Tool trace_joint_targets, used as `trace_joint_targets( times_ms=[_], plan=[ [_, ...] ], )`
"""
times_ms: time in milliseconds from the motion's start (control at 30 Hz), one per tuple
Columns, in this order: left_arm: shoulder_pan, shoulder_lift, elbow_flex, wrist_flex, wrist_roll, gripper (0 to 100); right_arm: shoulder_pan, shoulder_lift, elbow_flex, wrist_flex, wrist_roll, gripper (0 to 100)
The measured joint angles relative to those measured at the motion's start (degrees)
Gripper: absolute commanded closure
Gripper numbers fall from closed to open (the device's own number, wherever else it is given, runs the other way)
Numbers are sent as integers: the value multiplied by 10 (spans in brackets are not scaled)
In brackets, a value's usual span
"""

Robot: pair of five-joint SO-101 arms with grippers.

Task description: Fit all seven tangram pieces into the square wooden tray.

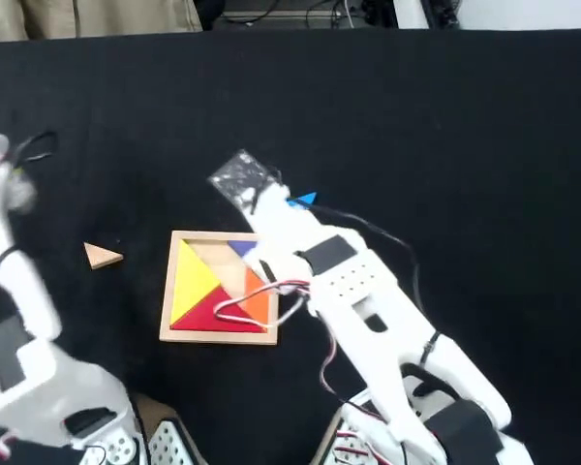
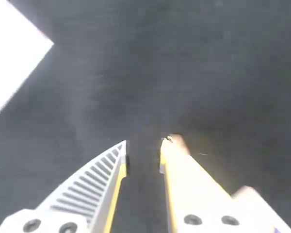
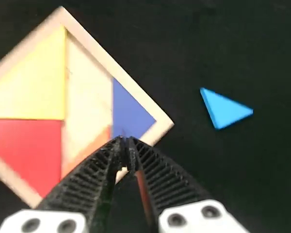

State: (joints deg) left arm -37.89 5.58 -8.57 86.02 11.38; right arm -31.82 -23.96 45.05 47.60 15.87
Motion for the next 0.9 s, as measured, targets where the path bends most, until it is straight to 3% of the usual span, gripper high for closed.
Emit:
trace_joint_targets(
  times_ms=[167,333,533,900],
  plan=[
    [-135,-55,111,-47,-116,877,-74,116,-171,98,1,930],
    [-212,-83,252,-107,-175,877,-127,300,-346,139,1,815],
    [-281,-129,407,-191,-207,877,-164,477,-514,143,1,746],
    [-384,-226,658,-346,-217,877,-226,646,-805,213,36,740]
  ],
)
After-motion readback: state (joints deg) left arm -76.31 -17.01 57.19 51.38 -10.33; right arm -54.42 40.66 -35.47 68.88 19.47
